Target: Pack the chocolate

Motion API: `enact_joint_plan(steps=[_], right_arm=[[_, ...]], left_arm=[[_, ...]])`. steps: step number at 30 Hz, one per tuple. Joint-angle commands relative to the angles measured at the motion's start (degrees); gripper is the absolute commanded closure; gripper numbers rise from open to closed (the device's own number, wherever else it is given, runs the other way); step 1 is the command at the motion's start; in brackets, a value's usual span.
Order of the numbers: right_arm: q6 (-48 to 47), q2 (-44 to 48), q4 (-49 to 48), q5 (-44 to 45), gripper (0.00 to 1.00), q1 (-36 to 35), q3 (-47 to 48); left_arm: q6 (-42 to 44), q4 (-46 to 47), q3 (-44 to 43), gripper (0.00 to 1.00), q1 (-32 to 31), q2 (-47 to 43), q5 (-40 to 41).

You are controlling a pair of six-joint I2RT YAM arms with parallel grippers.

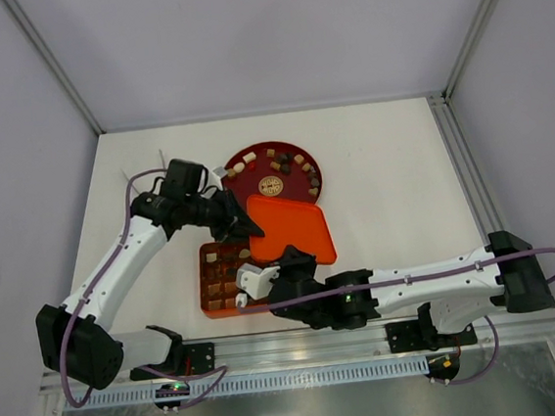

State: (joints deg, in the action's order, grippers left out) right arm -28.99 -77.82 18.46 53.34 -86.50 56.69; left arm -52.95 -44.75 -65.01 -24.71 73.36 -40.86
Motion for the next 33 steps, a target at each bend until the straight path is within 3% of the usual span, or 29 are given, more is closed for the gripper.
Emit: enact_joint_plan(steps=[1,3,5,10,15,20,23,27,28,29,33], right_arm=[[-1.8,-0.2,-3.7,3.8,0.96,0.0,1.8],[-2.1,0.0,-4.0,4.3,0.96,0.0,2.1],[-2.4,0.4,-4.1,4.7,0.96,0.0,2.5],[-1.4,1.4,-2.8,5.3,0.96,0.0,3.2],[1.7,3.1,-0.8,4.4,0.96,0.0,2.8],[8.9,5.7,4.9,2.7,0.96,0.5,3.3],[13.7,7.8,7.9,-1.6,0.96,2.8,4.2],[21.8,10.8,12.6,-10.9,0.96,9.1,5.9],[25.2,11.6,13.2,-13.4,0.96,10.7,6.9],[27.0,13.2,13.4,-20.0,0.96,12.4,7.0],[35.3,18.2,9.8,-37.6,0.96,25.1,5.9]], left_arm=[[3.4,-0.6,-3.9,0.81,-0.1,-2.6,-2.8],[4.4,-1.7,-5.7,0.73,-0.1,-2.5,-1.7],[5.0,-1.8,-6.9,0.54,-0.1,-2.3,-1.0],[6.7,-0.7,-11.4,0.24,0.1,-1.6,1.6],[11.5,-4.5,-17.3,0.15,1.2,-0.4,7.2],[16.9,-11.6,-22.7,0.16,4.0,0.4,17.2],[18.1,-13.3,-24.5,0.21,6.4,-0.2,21.9],[19.0,-17.4,-25.6,0.36,8.7,-1.0,35.0],[18.8,-18.1,-24.9,0.46,9.2,-1.5,37.8],[18.9,-18.3,-22.3,0.5,9.5,-2.0,44.7],[18.0,-17.6,-11.9,0.67,12.5,-5.6,52.5]])
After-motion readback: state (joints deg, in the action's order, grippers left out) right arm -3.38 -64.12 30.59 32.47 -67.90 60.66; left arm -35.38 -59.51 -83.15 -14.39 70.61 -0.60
